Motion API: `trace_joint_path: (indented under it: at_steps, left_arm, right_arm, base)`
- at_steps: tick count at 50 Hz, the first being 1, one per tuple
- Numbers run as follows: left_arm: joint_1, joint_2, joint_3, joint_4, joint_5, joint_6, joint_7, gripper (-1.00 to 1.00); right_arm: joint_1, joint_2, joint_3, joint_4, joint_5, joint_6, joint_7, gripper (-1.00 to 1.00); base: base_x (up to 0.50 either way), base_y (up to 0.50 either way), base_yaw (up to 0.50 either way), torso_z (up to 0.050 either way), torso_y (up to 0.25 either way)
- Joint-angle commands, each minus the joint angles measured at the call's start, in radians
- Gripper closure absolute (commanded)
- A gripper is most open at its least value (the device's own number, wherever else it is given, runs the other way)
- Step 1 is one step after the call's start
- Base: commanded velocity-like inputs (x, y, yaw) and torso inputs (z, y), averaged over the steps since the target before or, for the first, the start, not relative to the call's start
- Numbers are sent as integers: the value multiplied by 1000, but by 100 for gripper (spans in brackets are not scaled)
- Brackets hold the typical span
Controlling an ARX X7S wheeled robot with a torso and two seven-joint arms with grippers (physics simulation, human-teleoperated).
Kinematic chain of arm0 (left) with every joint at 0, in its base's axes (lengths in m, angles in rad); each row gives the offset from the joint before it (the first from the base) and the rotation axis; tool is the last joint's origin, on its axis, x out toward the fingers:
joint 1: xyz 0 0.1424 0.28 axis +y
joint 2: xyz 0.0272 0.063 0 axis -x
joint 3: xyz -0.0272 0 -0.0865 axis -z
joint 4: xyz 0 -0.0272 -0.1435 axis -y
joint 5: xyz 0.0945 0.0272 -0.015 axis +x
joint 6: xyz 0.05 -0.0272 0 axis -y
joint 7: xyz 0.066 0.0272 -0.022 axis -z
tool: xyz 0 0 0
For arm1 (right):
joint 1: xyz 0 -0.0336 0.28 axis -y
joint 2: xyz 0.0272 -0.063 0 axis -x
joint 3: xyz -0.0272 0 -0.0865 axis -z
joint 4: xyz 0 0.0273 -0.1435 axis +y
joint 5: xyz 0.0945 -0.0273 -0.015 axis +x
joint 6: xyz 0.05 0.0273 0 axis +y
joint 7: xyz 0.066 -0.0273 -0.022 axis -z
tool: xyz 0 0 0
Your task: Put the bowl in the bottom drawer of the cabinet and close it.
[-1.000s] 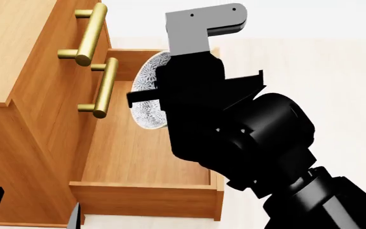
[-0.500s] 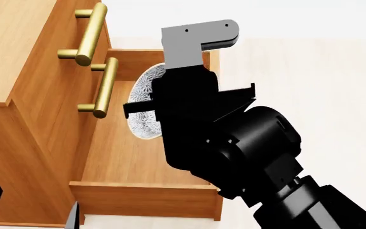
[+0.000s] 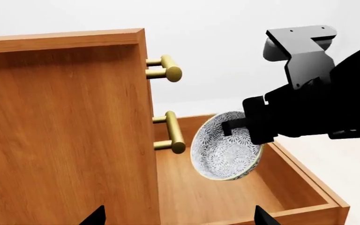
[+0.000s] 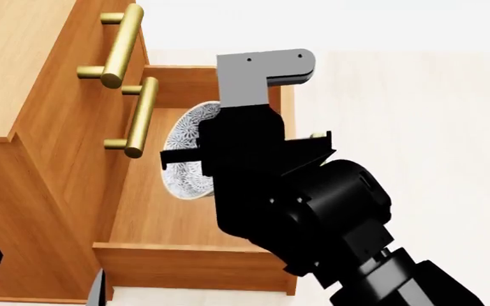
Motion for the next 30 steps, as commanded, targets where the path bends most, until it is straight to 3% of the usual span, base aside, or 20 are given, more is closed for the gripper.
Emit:
trace_joint_path:
  at_steps: [1,30]
  left_arm:
    - [-1,21,-30,4,9,9,25,-100]
    - [-2,21,-27,4,13,4,25,-100]
  right_arm:
    - [-10,-35,22,50,-25,-21,-70,100]
    - [-24,-91,17,178,-29,-88,-133,100]
  base:
    - [0,0,0,0,0]
    - [0,0,0,0,0]
